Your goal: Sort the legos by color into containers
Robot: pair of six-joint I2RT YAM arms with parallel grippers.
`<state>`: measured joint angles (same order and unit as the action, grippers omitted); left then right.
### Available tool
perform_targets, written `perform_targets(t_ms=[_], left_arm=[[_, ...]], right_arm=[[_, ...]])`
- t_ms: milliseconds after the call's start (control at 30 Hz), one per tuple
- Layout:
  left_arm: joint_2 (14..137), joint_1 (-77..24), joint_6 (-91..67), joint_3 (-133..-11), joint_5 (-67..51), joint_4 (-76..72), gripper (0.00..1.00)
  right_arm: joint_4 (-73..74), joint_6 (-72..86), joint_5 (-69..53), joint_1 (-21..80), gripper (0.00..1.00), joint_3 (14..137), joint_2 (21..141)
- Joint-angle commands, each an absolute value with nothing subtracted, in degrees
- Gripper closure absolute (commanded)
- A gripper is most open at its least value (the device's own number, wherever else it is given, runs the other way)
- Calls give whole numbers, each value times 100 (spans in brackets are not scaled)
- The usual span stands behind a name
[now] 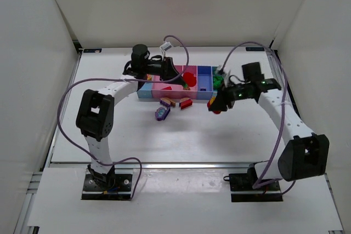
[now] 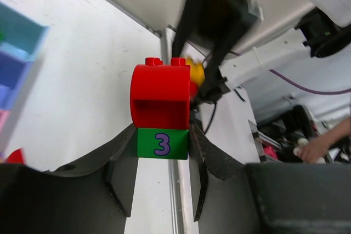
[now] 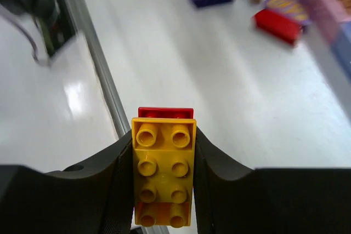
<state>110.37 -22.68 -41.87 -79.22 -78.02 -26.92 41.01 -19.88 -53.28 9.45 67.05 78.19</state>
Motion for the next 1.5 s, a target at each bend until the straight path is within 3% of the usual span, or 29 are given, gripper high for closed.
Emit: perform_targets(t_ms=[0,233,533,700,800,833,967,1167,1367,1467], left_arm=[[10451,-2083,-3297,-7875,-7612,-1682,90],[9783,-1601,-2681,-7419,-7129,-906,90],[8755,-994,-1837,-6935,-6364,438,90],[8368,-537,-1820,-6592,-6346,641,90],[8174,-405,-1723,-6478,-6337,835,90],[8139,-387,-1714,-6451,-6337,844,90],[8042,-299,-1661,-6328,-6381,870,90],[8173,-237,-1565,-6293,-6539,835,90],[8209,-316,-1214,-6424,-6575,746,90],[8314,-369,-776,-6661,-6671,1246,90]], right_arm=[[4781,-3462,-4449,1851,100,6461,7646],[3668,-3349,-2139,2996,100,6293,8235],[2576,-2866,-1002,3770,96,6494,9350],[2557,-2839,-1186,3788,86,6837,9957],[2601,-2856,-1335,3788,76,7013,10160],[2610,-2839,-1345,3788,67,7057,10195],[2663,-2751,-1450,3823,50,7250,10213],[2997,-2471,-1819,3815,33,7716,9695],[3261,-2015,-2530,3648,31,7831,9159],[2832,-1207,-3405,2895,29,7962,8843]])
